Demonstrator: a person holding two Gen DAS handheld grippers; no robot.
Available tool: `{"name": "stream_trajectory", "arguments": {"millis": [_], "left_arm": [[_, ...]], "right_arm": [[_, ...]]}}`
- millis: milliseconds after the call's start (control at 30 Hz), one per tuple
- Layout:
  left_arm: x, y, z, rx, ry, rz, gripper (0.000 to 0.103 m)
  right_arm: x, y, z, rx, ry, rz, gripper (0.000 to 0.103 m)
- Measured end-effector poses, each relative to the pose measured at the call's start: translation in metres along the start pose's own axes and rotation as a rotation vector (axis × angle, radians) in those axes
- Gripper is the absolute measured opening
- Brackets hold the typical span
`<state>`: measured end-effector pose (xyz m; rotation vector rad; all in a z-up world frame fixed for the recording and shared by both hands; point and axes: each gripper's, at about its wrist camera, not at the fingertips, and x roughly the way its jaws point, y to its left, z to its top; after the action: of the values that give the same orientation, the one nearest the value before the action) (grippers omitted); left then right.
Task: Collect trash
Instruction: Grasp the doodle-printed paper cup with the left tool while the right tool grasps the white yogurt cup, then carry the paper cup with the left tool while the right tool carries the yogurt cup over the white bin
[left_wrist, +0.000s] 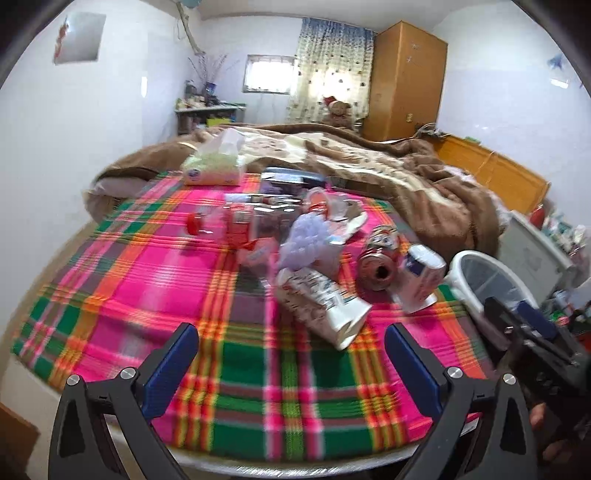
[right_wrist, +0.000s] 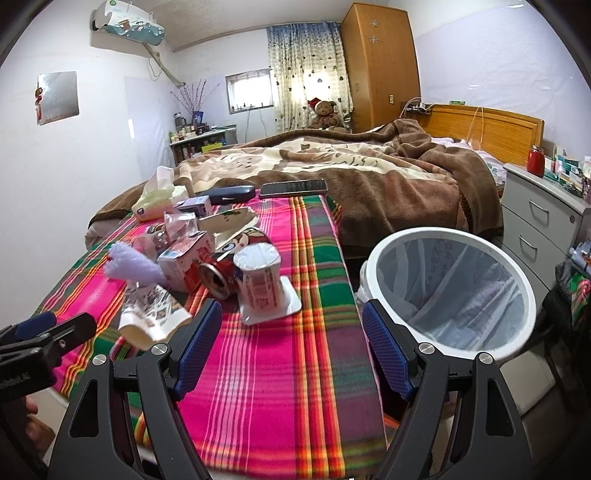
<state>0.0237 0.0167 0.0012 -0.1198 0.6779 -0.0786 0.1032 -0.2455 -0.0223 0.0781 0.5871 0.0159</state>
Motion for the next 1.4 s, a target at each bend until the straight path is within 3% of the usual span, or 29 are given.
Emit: {"name": "stream_trajectory", "arguments": {"millis": [100,433,567,733,833,967,1033,1400], "left_arm": [[0.009,0.0,0.006,-0.014,0.006,-0.034,0.102],[0.063,0.005,0.011,-0.07,0.134,-0.054,0.099],[0.076,0.007,0.009,-0.083,0.176,-0.051,0.093],[0.091,0.013,0.003,-0.124,0.253,-0.083,0.082],[0.09,0.011,0.002,-0.122,0.239,-0.088,0.079],[0.093,0.013,0.005,-0.135,0.244,-0.1,0.066],[0.096,0.015,0.008,-0.138,0.252,-0.109,0.061],[0.091,0.02,0.014,-0.062,0.23,-0.07,0.027]], "right_arm": [[0.014,0.0,0.005,-0.001,0.017,0.009,0.08],[0.046,0.007,0.013,-0.034,0.06,0.061,0.08],[0.055,0.011,0.014,-0.043,0.077,0.075,0.08],[0.068,0.018,0.015,-0.072,0.118,0.089,0.072],[0.073,0.019,0.014,-0.065,0.149,0.113,0.063],[0.075,0.022,0.013,-0.073,0.171,0.115,0.058],[0.076,0.021,0.014,-0.075,0.18,0.12,0.047],[0.073,0.019,0.012,-0.053,0.173,0.127,0.046]]}}
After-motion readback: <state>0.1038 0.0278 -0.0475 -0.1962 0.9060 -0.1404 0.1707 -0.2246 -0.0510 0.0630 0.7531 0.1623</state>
